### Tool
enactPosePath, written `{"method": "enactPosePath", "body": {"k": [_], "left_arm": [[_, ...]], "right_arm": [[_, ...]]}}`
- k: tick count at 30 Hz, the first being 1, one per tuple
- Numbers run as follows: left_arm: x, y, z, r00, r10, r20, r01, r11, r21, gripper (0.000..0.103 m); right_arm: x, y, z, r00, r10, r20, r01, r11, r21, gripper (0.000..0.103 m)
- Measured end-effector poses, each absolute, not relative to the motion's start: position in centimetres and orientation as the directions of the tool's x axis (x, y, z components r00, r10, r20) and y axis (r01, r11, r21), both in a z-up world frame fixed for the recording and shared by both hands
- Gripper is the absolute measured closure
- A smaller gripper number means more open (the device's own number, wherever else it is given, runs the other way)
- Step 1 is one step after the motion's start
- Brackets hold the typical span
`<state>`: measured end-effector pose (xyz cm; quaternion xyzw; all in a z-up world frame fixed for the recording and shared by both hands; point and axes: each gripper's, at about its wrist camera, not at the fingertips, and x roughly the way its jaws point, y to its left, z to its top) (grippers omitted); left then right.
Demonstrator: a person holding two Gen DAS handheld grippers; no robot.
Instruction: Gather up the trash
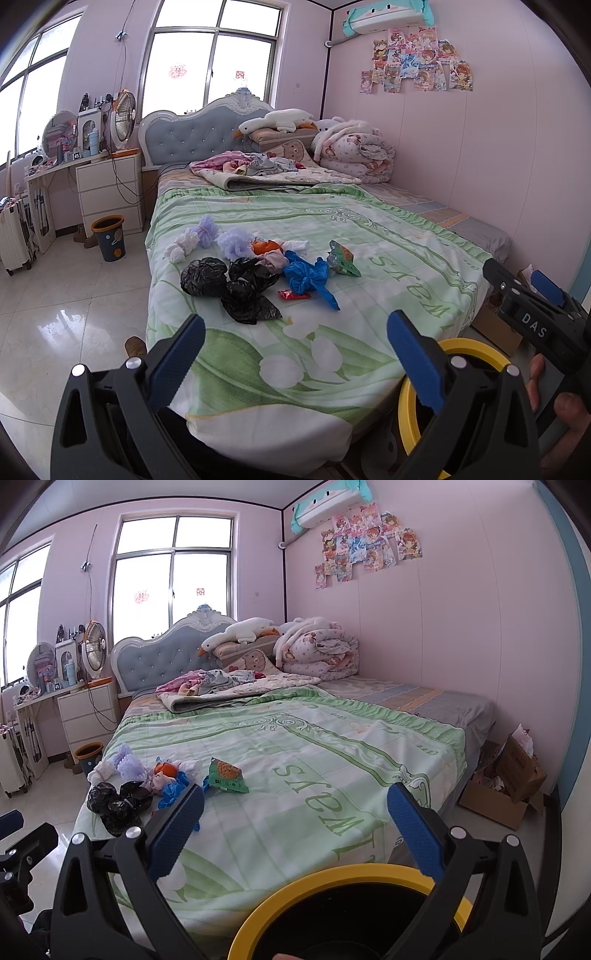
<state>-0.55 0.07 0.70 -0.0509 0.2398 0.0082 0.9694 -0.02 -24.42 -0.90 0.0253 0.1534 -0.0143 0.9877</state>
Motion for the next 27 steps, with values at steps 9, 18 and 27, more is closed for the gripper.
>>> {"method": "enactPosePath", "body": {"k": [9,18,27], "left_arm": [[-0.49,0.07,1.0,0.884,-0.008,-0.468,-0.042,0.994,-0.096,0.008],[-0.51,0.03,1.05,0.884,-0.008,-0.468,-0.042,0.994,-0.097,0.008],[-0.56,0.02,1.13,0.884,-0.009,-0.468,-0.042,0.994,-0.097,0.008]], "right_arm": [[0.01,-24.38,-0.92,0.952,-0.021,-0.304,0.036,0.998,0.046,0.008],[0.02,-24.37,-0.94,0.952,-0.021,-0.305,0.036,0.998,0.045,0.008],[0.03,-24.36,-0.93,0.952,-0.021,-0.305,0.037,0.998,0.045,0.008]]}}
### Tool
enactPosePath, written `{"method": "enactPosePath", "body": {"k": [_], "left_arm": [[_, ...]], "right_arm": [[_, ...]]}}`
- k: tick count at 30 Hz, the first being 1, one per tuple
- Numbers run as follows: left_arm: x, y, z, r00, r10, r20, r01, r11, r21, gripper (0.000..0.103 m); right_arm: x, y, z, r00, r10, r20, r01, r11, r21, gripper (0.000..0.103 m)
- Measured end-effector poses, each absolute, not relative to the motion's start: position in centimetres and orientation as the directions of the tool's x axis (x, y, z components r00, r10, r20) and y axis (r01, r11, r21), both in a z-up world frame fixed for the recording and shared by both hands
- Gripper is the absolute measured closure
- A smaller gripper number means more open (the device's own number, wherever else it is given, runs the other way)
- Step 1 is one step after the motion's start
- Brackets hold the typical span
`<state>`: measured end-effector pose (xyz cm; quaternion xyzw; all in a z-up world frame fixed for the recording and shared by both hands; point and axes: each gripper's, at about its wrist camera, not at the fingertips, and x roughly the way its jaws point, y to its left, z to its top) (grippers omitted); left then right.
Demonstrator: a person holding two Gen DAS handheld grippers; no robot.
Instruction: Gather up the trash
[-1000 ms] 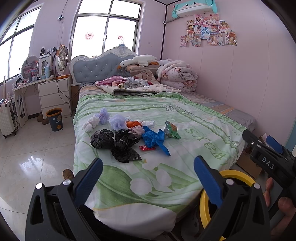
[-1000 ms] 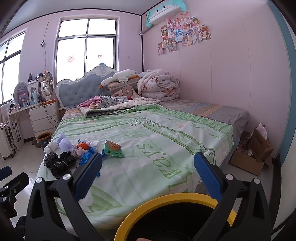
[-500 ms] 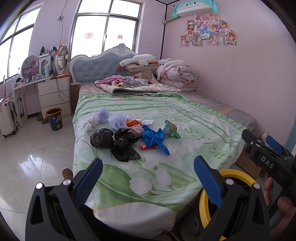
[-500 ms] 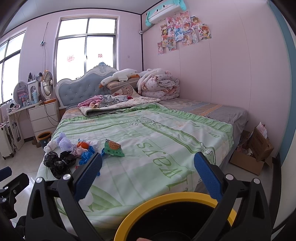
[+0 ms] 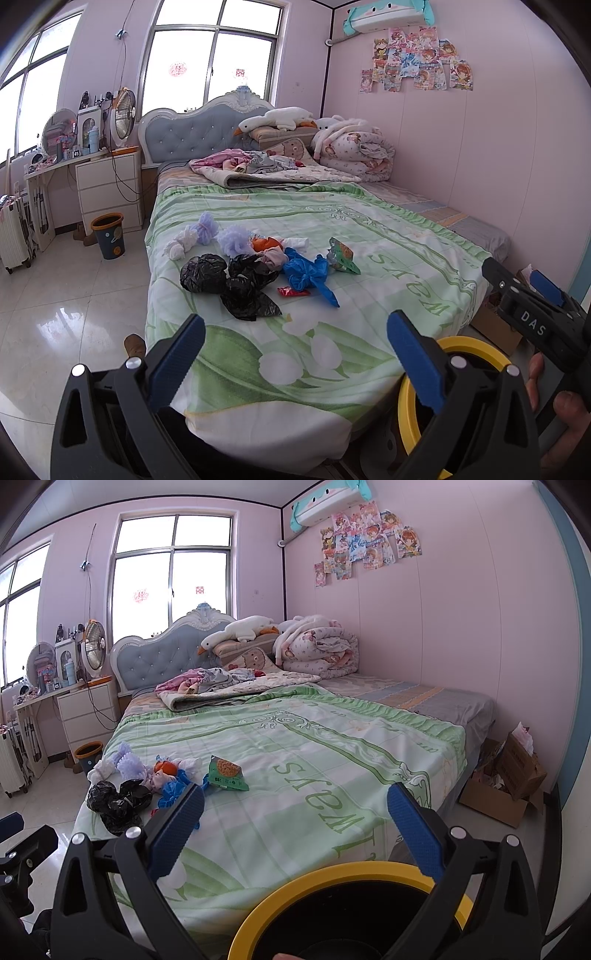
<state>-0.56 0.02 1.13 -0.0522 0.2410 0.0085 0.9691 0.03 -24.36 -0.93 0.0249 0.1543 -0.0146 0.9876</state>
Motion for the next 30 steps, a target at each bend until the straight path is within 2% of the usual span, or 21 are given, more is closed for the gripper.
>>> {"method": "enactPosePath", "body": {"k": [30], "left_arm": [[-0.29,-0.06,0.83,0.883,-0.009,-0.469,-0.042,0.994,-0.098,0.008]], "right_arm": [[0.0,-24.09,-1.71,0.95,-0.028,-0.311,0.044,0.998,0.046,0.008]]}}
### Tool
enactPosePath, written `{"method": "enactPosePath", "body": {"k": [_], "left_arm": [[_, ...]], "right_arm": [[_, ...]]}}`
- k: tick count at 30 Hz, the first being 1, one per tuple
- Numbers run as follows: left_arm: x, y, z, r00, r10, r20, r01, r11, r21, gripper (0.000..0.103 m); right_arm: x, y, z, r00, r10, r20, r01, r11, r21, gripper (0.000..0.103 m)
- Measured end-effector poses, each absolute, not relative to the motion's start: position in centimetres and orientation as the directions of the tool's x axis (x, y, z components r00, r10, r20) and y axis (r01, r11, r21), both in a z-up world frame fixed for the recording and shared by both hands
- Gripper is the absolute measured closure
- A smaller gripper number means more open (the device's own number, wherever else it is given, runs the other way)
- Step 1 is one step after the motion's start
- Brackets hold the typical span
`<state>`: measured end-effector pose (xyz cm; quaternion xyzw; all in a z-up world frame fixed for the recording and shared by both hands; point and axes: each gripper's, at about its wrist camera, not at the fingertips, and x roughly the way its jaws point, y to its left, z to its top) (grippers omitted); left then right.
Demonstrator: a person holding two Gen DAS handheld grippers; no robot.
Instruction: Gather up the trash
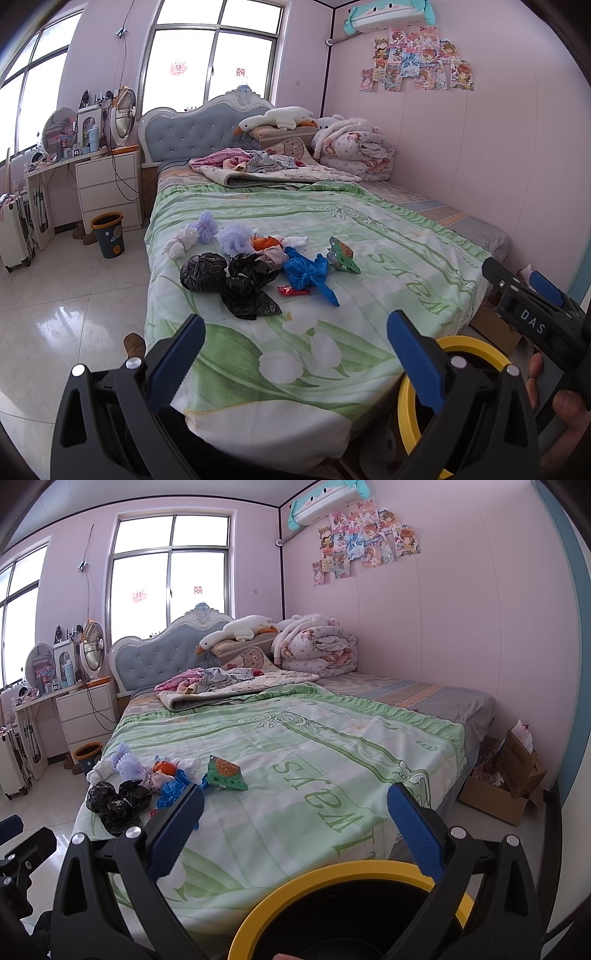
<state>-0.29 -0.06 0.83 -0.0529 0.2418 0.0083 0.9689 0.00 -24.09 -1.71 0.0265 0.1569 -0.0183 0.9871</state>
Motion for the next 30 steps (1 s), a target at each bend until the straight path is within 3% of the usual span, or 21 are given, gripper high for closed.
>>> {"method": "enactPosePath", "body": {"k": [16,30], "left_arm": [[0.9,1.9,-0.5,0.879,0.004,-0.477,-0.07,0.99,-0.12,0.008],[5.8,6.9,-0.8,0.852,0.051,-0.52,-0.115,0.989,-0.091,0.008]], "right_arm": [[1.7,-24.0,-2.1,0.945,0.012,-0.327,0.012,0.997,0.071,0.008],[9.6,-21.6,-1.5,0.917,0.099,-0.387,-0.104,0.995,0.006,0.008]]}}
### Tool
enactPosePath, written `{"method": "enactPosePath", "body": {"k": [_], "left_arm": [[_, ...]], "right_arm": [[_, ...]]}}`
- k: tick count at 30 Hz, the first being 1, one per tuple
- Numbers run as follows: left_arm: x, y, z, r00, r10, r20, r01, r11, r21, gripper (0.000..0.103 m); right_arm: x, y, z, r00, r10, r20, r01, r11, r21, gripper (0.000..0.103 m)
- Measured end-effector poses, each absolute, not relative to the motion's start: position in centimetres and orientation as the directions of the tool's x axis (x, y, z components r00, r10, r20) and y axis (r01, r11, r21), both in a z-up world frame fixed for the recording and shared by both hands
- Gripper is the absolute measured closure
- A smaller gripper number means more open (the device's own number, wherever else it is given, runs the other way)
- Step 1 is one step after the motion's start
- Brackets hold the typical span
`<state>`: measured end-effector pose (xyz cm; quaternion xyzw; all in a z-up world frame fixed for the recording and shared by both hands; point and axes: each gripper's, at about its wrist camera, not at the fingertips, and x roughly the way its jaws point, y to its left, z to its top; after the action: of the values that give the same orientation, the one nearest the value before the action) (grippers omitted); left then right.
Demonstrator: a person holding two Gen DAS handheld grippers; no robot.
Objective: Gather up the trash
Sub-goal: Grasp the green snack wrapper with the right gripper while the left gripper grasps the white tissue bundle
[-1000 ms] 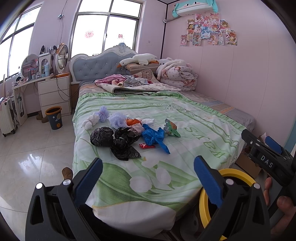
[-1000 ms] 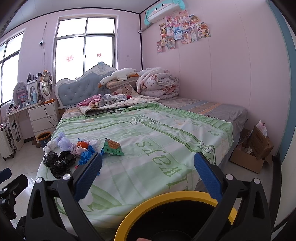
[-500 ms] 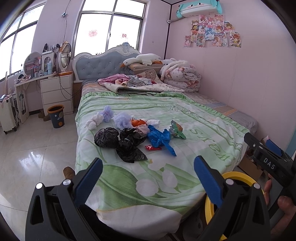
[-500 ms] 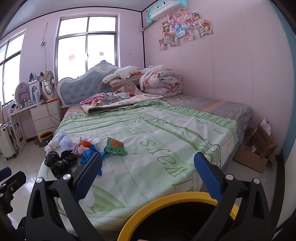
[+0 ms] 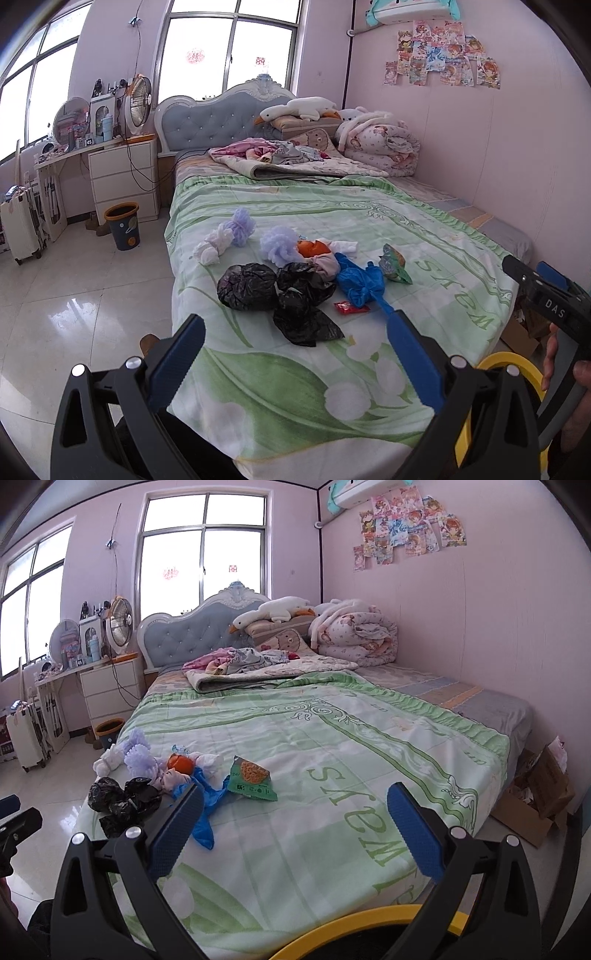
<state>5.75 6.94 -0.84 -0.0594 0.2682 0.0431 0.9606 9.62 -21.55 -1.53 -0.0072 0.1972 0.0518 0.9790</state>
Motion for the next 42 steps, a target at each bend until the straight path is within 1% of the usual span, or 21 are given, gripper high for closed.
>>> {"method": "enactPosePath", "body": {"k": [3,9,15,18,25,31,34,36,39,40,41,42], "left_arm": [[7.5,8.7,-1.0,0.842,0.058,-0.536,-0.126,0.988,-0.091,0.008],[11.5,12.6,-0.8,0.836,0.083,-0.543,-0.147,0.986,-0.075,0.008],[16.9,17.0,-1.6,0.792,0.107,-0.6,-0.181,0.981,-0.063,0.008],[19.5,19.3,-2.7,0.764,0.092,-0.638,-0.194,0.977,-0.09,0.008],[24.3,22.5,-5.2,0.728,0.067,-0.683,-0.208,0.97,-0.127,0.008],[27.1,23.5,-6.2,0.722,0.064,-0.689,-0.222,0.964,-0.143,0.008],[28.3,23.4,-6.6,0.72,0.071,-0.69,-0.212,0.97,-0.121,0.008],[28.9,23.4,-6.8,0.726,0.061,-0.685,-0.202,0.971,-0.128,0.008],[30.2,23.5,-7.6,0.706,0.029,-0.707,-0.182,0.973,-0.143,0.008],[30.5,23.6,-8.0,0.699,0.018,-0.715,-0.179,0.972,-0.151,0.008],[30.8,23.7,-8.3,0.692,0.003,-0.721,-0.173,0.972,-0.161,0.009],[31.0,23.7,-8.6,0.689,-0.009,-0.725,-0.163,0.972,-0.167,0.011]], "right_arm": [[12.2,-20.4,-1.6,0.893,0.14,-0.428,-0.16,0.987,-0.01,0.008],[18.5,-18.7,-2.4,0.838,0.2,-0.507,-0.221,0.975,0.02,0.008],[25.1,-17.5,-4.7,0.768,0.237,-0.595,-0.246,0.967,0.068,0.008],[27.6,-17.2,-6.1,0.727,0.27,-0.631,-0.255,0.96,0.117,0.008],[29.9,-16.2,-7.8,0.694,0.298,-0.656,-0.277,0.951,0.139,0.008],[31.0,-15.7,-8.7,0.669,0.3,-0.68,-0.281,0.949,0.143,0.008],[31.7,-15.6,-9.0,0.665,0.3,-0.684,-0.274,0.95,0.15,0.008],[32.1,-15.5,-9.2,0.666,0.29,-0.687,-0.271,0.952,0.14,0.008],[33.1,-15.5,-9.9,0.646,0.291,-0.706,-0.256,0.954,0.159,0.008],[33.5,-15.6,-10.1,0.641,0.287,-0.711,-0.251,0.955,0.159,0.01],[33.6,-15.5,-10.3,0.641,0.284,-0.714,-0.249,0.956,0.157,0.015],[33.6,-15.4,-10.5,0.639,0.279,-0.717,-0.247,0.957,0.152,0.017]]}}
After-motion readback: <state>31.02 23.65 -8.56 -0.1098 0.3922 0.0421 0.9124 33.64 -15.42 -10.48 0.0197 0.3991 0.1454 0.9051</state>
